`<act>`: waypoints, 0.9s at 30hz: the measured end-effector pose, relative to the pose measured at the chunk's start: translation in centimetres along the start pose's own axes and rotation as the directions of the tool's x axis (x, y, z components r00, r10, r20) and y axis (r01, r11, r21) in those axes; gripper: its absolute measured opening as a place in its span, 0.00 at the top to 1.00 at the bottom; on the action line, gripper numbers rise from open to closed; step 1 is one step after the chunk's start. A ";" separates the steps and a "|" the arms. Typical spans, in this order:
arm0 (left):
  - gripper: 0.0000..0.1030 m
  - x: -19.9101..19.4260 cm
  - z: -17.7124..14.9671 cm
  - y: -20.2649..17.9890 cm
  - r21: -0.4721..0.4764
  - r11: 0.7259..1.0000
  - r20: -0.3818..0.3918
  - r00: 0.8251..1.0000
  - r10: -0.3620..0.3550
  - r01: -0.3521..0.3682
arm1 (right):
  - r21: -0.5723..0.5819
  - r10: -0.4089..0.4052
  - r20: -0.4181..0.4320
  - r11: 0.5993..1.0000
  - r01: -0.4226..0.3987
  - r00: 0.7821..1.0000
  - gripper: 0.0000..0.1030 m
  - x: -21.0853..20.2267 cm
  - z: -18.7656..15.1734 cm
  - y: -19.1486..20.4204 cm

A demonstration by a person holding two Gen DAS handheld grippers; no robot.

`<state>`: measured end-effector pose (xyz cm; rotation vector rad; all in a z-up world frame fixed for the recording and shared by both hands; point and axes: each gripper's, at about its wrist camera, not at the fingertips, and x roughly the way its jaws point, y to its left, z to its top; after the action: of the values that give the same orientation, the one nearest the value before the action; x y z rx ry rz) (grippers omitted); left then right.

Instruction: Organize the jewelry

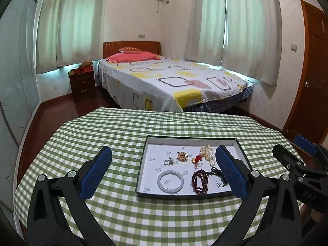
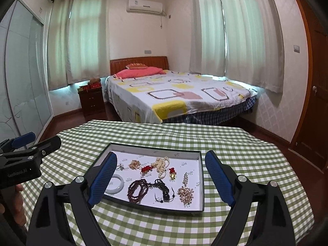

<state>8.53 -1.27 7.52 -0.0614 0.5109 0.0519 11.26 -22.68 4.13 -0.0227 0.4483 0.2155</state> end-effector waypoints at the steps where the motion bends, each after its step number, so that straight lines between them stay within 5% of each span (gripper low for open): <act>1: 0.04 -0.7 0.0 0.1 -0.002 1.000 0.006 1.000 0.001 -0.001 | -0.004 0.001 0.006 1.000 -0.001 1.000 0.18 -0.5 0.1 0.1; 10: 0.04 -5.4 -0.5 1.2 -0.016 1.000 0.054 0.998 0.020 -0.019 | -0.026 0.014 0.059 1.000 -0.012 0.998 0.17 -4.3 0.5 1.3; 27: 0.04 -7.1 -1.6 2.0 -0.039 0.999 0.068 0.997 0.023 -0.020 | -0.046 0.009 0.083 0.999 -0.006 0.997 0.17 -5.6 0.0 2.1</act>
<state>1.42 0.33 9.48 -0.0911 0.4426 0.0843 5.86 -21.73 6.57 -0.0563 0.3608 0.2330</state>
